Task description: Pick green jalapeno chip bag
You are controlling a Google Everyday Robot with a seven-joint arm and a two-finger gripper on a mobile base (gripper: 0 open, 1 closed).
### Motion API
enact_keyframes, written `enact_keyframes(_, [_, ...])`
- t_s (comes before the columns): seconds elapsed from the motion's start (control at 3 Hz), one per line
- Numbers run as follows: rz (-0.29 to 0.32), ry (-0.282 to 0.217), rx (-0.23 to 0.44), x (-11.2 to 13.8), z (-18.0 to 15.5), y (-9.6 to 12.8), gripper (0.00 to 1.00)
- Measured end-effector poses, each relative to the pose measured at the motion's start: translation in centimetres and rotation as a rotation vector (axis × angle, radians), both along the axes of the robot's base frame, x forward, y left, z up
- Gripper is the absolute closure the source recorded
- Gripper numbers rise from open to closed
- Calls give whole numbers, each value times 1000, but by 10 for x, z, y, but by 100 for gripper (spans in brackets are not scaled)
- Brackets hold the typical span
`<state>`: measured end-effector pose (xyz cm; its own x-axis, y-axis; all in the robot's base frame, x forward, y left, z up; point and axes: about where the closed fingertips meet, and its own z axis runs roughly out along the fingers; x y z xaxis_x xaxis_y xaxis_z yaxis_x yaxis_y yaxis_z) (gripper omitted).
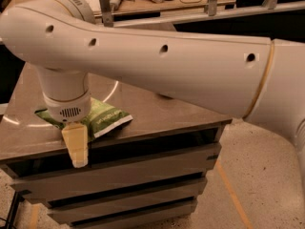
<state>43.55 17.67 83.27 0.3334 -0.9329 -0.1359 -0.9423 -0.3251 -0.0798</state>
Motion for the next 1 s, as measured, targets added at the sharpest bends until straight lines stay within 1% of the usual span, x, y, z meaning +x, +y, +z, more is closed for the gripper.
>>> enact_keyframes(0.33, [9, 84, 52, 5, 0, -3, 41])
enact_keyframes(0.67, [46, 188, 128, 1, 10, 1, 72])
enact_keyframes(1.0, [46, 188, 128, 1, 12, 1, 94])
